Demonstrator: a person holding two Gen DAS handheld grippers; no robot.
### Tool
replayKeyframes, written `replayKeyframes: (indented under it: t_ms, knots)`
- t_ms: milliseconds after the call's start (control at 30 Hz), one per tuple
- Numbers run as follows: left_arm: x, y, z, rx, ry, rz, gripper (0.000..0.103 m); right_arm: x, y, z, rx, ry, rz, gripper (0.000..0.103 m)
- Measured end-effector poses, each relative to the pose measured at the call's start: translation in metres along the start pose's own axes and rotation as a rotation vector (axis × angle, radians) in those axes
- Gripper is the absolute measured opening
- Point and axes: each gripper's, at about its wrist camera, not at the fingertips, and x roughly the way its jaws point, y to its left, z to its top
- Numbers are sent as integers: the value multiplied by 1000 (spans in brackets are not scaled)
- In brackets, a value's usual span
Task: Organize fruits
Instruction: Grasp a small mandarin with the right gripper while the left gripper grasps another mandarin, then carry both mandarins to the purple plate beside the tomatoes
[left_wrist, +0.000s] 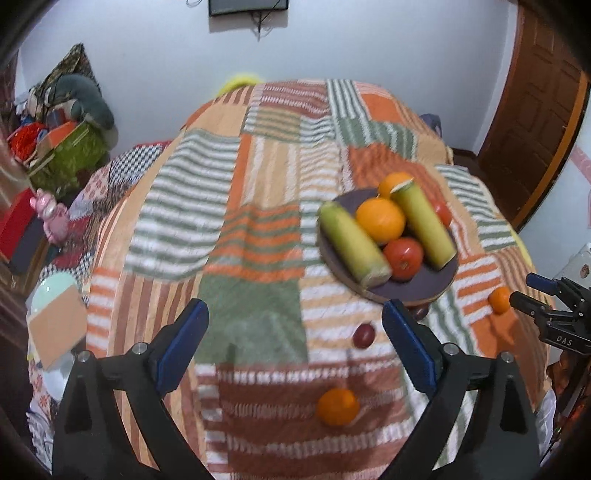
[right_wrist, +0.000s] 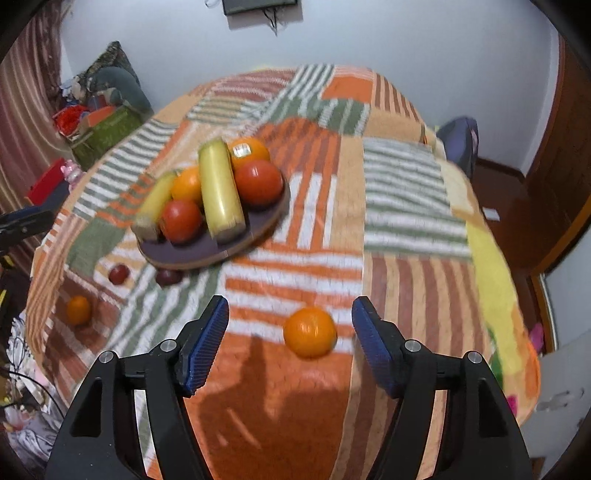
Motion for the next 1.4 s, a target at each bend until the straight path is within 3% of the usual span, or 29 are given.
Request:
replayKeyframes:
  t_ms: [167,233,300,467,667,900,967,1033,1100,1400]
  knots:
    - [10,5,-16,9,62,-24,96,16,-4,-12,12,49,-36,66]
    - [14,3,-21,18,80,-47,96,22,-5,-14,17,67,-37,60]
    - [18,-1,-27,27,94,-59,96,26,-7,-15,24,82,-25,47]
    - [29,-8,-39,40,134,-89,96,28,-6,-17,16,90,-20,36]
    - [34,-14,-52,57,157,-110,95,23,-2,-14,2,81,-13,35]
    - [50,-18,-69,72,235,-140,69,13,19,-4,-39,44,21,35]
    - [50,-20,-72,76,231,-147,67,12,24,-1,-49,36,33,35]
    - [49,-21,-73,81,228,-163,55,13,28,1,-62,34,46,35]
    - [49,-23,-73,90,234,-177,36,17,34,4,-80,36,50,35]
    - [50,-26,-55,107,208,-174,35,24,47,15,-98,31,87,35]
